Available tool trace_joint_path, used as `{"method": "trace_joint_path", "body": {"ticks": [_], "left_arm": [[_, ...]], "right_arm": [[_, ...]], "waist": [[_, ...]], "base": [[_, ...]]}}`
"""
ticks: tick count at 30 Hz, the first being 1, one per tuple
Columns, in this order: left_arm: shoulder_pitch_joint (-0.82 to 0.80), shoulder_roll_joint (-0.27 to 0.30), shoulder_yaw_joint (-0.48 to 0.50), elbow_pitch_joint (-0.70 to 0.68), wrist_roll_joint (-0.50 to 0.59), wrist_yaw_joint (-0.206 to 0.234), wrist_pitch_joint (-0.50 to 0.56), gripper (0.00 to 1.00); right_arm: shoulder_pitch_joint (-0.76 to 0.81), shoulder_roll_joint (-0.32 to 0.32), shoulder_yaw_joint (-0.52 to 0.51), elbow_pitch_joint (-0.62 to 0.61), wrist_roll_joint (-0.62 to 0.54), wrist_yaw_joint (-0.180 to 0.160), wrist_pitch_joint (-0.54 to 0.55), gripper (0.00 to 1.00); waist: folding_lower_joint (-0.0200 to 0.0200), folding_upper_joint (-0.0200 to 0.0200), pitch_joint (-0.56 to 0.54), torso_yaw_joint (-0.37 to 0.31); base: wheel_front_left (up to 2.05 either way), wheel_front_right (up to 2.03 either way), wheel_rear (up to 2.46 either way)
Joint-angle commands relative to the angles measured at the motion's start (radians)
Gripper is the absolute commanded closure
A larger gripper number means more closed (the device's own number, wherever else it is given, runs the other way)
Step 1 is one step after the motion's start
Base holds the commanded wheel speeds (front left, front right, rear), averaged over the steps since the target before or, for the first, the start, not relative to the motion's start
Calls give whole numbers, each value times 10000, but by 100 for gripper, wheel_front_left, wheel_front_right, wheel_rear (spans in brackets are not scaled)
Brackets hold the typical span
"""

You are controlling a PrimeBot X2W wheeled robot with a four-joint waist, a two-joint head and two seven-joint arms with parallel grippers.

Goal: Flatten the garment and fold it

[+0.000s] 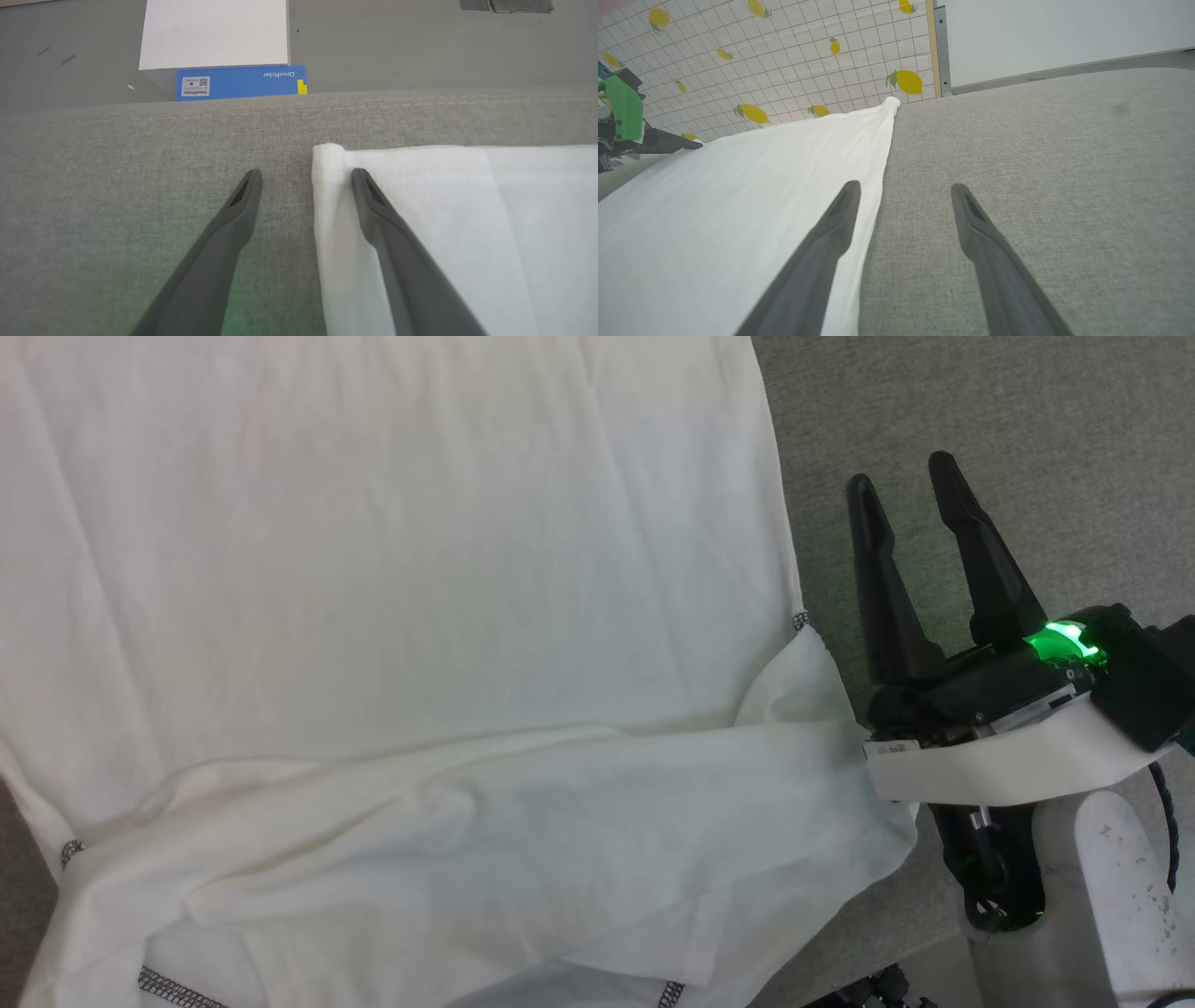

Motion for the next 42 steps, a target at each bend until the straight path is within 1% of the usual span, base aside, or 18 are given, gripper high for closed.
{"method": "trace_joint_path", "body": {"ticks": [1,2,3,4,9,12,14,17,18,22,24,27,29,33,36,41,42], "left_arm": [[157,65,-109,91,161,71,197,0],[177,101,-131,28,191,78,221,40],[190,139,-150,-54,212,64,205,74],[195,162,-169,-132,220,34,155,100],[155,111,-279,-272,203,-121,-196,100],[82,8,-424,-218,178,-246,-354,100],[27,-117,-521,-179,111,-358,-481,100],[-82,-344,-652,-105,-5,-511,-701,100],[-138,-436,-701,-78,-46,-562,-784,100],[-316,-856,-853,31,-245,-676,-1041,100],[-448,-1033,-988,40,-301,-779,-1108,100],[-671,-1198,-1263,20,-269,-1025,-1284,100],[-814,-1272,-1419,31,-235,-1182,-1427,100],[-1005,-1412,-1656,87,-223,-1432,-1664,100],[-1092,-1522,-1806,141,-251,-1605,-1819,100],[-1090,-1661,-1934,281,-307,-1692,-2018,100],[-1089,-1665,-1946,311,-315,-1707,-2050,100]], "right_arm": [[-175,31,33,14,28,-13,-78,0],[-181,31,35,8,25,-13,-81,0],[-199,31,36,1,5,-13,-76,0],[-227,31,33,-12,-16,-13,-65,0],[-840,31,63,-168,-352,-13,202,0],[-2104,31,-79,-112,-799,-13,861,0],[-3096,31,-217,177,-758,-13,1463,0],[-4674,31,-403,1123,-926,-13,2779,0],[-5312,31,-515,1578,-817,-13,3287,0],[-7409,31,-1132,3490,-715,-13,4736,0],[-8269,31,-1391,4439,-921,-13,5299,0],[-9267,31,-1741,5715,-1529,-13,5981,0],[-9778,31,-2058,6407,-1755,-13,6365,0],[-10504,31,-2577,7402,-2528,-13,7153,0],[-10853,31,-2904,7878,-2788,-13,7749,0],[-11145,31,-3061,8220,-3461,-13,8851,0],[-11163,31,-3036,8228,-3567,-13,9035,25]], "waist": [[-1,0,33,-27],[-1,0,45,-29],[-1,0,64,-33],[-1,0,87,-32],[-1,0,167,67],[-1,0,193,229],[-1,0,209,390],[-1,0,243,688],[-1,0,269,816],[-1,0,386,1320],[-1,0,494,1597],[-1,0,673,2000],[-1,0,795,2208],[-1,0,966,2524],[-1,0,1027,2690],[-1,0,1058,2774],[-1,0,1055,2772]], "base": [[0,0,0],[0,0,0],[0,0,0],[0,0,0],[0,0,0],[0,0,0],[0,0,0],[0,0,0],[0,0,0],[0,0,0],[0,0,0],[0,0,0],[0,0,0],[0,0,0],[0,0,0],[0,0,0],[0,0,0]]}}
